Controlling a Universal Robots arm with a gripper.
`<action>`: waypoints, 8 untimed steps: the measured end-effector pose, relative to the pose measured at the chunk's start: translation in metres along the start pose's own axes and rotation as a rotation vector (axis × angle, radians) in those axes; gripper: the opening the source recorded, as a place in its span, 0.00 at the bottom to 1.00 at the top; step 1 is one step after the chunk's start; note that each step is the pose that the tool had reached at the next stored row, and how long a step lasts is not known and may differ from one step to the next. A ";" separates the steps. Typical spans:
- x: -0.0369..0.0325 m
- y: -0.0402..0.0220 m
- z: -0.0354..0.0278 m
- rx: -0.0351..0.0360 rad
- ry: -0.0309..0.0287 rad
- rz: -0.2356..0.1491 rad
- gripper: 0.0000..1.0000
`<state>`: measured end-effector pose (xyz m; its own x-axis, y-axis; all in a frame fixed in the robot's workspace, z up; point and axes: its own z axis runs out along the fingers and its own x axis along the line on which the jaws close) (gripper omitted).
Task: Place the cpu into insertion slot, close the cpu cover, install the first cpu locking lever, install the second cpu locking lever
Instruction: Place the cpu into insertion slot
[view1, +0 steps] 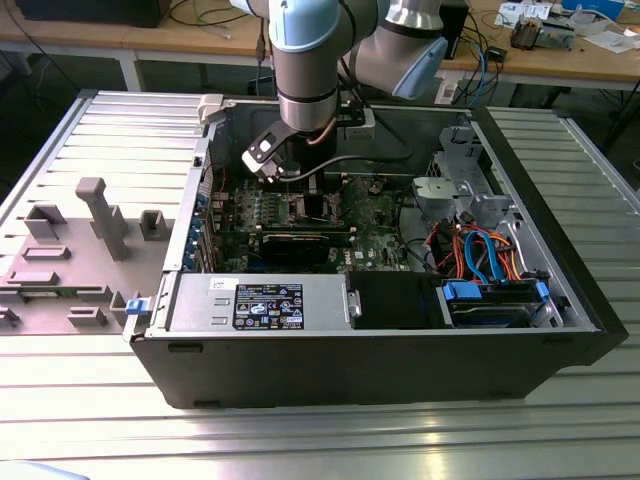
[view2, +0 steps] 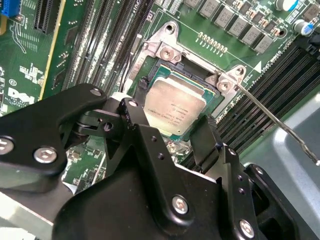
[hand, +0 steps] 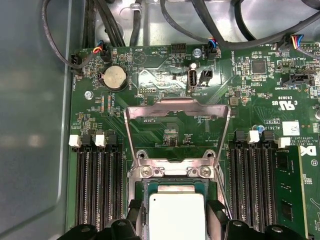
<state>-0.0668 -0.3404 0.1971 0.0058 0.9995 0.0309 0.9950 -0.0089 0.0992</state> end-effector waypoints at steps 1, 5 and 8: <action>0.0000 0.0000 0.0000 0.0001 -0.0002 0.000 0.62; 0.0001 0.0003 -0.0030 0.0001 -0.0002 0.000 0.62; 0.0003 0.0010 -0.0100 0.0002 -0.0001 0.000 0.62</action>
<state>-0.0669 -0.3404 0.2071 0.0059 0.9995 0.0308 0.9951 -0.0089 0.0989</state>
